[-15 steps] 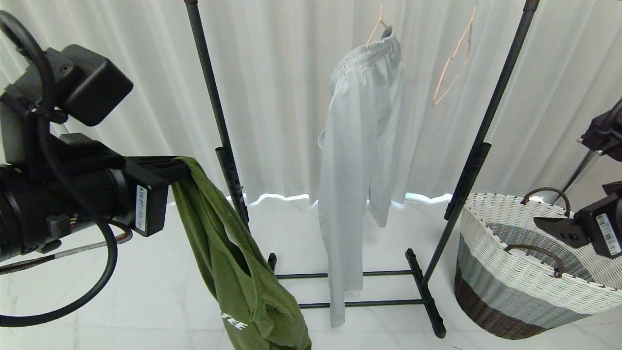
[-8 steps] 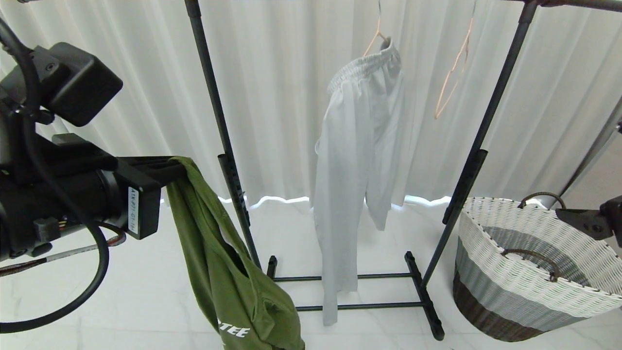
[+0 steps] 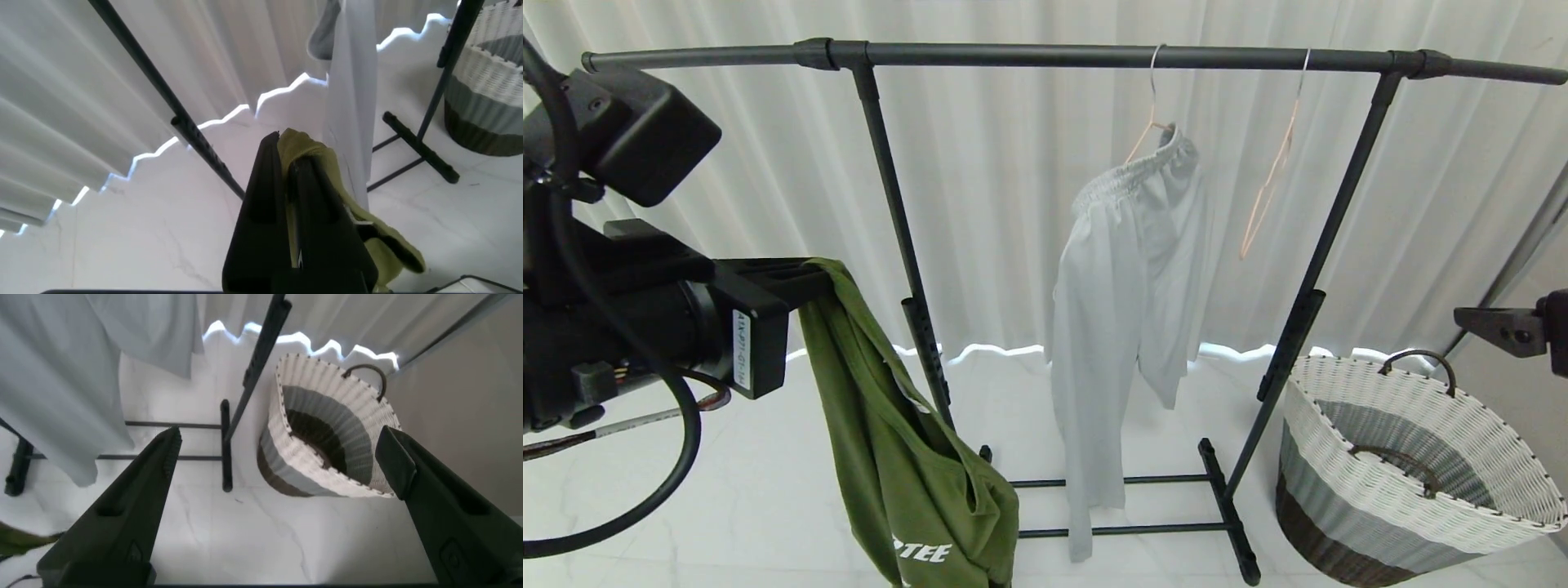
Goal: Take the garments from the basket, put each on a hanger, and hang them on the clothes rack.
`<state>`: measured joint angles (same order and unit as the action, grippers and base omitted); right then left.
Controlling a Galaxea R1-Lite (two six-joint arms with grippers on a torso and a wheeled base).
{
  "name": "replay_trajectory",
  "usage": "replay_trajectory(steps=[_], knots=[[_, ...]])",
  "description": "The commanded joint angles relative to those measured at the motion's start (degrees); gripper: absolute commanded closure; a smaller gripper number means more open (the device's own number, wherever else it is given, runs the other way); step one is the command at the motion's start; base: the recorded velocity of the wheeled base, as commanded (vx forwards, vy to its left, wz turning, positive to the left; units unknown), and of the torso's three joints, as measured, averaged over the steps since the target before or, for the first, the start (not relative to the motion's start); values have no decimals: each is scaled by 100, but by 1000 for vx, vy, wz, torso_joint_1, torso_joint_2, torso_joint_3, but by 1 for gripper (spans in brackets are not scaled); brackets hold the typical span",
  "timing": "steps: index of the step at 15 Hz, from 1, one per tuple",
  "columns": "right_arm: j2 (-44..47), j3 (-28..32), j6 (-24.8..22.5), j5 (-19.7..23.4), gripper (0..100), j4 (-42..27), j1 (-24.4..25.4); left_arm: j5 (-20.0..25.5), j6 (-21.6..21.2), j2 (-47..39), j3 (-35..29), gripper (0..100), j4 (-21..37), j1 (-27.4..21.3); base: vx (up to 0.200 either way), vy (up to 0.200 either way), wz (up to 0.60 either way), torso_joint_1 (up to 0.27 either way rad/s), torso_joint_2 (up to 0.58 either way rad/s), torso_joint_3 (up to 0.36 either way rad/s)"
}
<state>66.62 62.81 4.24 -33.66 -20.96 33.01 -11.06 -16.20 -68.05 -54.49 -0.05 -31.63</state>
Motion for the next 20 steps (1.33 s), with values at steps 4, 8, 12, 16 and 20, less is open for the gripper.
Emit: replay_trajectory(steps=[4, 8, 12, 16, 20], knots=[[88, -76, -11, 8, 0, 136, 3, -2, -6, -7, -9, 100, -4, -1, 0, 0, 0, 222, -504, -278], [97, -93, 6, 0, 0, 136, -23, -2, 3, -7, -9, 100, 5, -1, 0, 0, 0, 240, -521, -286], [105, -93, -46, -9, 0, 136, -58, -37, -6, -33, 9, 100, 5, 8, 50, 0, 0, 99, -192, -105], [97, -84, -46, -18, 0, 136, -58, -37, 3, -59, -9, 100, 5, 8, 200, 0, 0, 8, -21, -6], [88, -93, -38, -18, 0, 136, -58, -37, 3, -42, 0, 100, 5, 8, 200, 0, 0, 12, 1, -6]])
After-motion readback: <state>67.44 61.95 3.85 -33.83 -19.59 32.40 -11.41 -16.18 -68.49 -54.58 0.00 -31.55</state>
